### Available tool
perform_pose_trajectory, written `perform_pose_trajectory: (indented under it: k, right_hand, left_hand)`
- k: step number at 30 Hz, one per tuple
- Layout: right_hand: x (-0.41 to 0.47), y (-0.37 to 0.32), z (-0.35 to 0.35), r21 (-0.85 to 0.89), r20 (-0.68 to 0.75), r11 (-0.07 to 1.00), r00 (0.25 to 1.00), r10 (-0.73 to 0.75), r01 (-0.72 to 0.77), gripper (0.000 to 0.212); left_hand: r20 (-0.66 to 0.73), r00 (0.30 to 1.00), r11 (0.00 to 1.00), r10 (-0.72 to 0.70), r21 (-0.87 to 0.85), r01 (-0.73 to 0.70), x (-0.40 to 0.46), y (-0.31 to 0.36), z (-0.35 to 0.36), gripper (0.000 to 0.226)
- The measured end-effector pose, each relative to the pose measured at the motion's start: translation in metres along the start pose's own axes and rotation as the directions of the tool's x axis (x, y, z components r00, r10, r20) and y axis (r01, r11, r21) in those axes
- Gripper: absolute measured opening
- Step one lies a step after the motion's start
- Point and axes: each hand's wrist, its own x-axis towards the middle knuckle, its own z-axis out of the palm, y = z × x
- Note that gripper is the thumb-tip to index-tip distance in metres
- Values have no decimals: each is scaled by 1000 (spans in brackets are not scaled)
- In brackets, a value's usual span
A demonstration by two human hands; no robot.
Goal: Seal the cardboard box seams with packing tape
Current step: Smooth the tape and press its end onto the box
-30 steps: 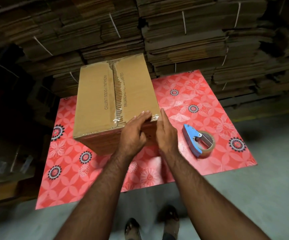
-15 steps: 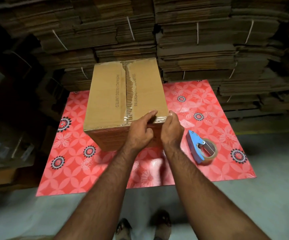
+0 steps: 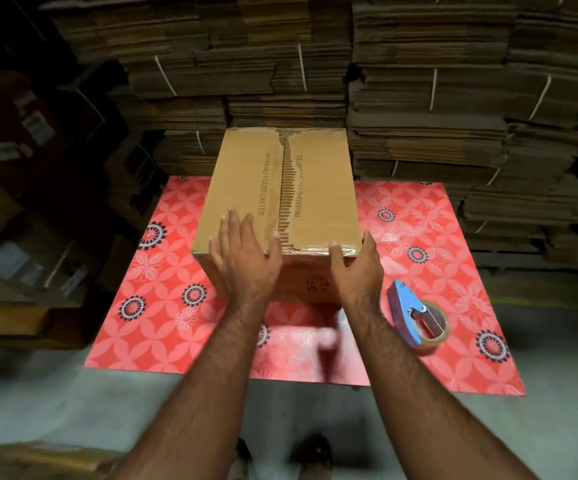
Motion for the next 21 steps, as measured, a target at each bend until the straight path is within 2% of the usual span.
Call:
perform_pose_trajectory:
  k: [3,4,6,8,12,21]
  right_hand:
    - [7,4,-3,-8,27,1000,999,-29,29,64]
    - [9,5,-4,-14,38,999,999,-29,30,62]
    - [11,4,-7,-24,62,999,998,-24,26,58]
    - [10,1,-11,-9,76,1000,997,-19,20,51]
    - [2,0,-22,-3,114,1000,993,18,-17,35]
    - [-69,21,-61,-32,52,994,993,103,-102,42]
  left_hand:
    - [-59,947,947,-314,-94,308,25,-27,-24,56]
    - [-18,918,912,-397,-116,392,35,-39,-31,54]
    - [152,872,866,-466,-125,484,49,-59,-39,47]
    - [275,838,838,-471,-157,523,52,-66,-43,38]
    - [308,826,804,-471,-235,546,38,-61,-51,35]
    - [427,857,852,-289,-294,434,-24,-72,-80,36]
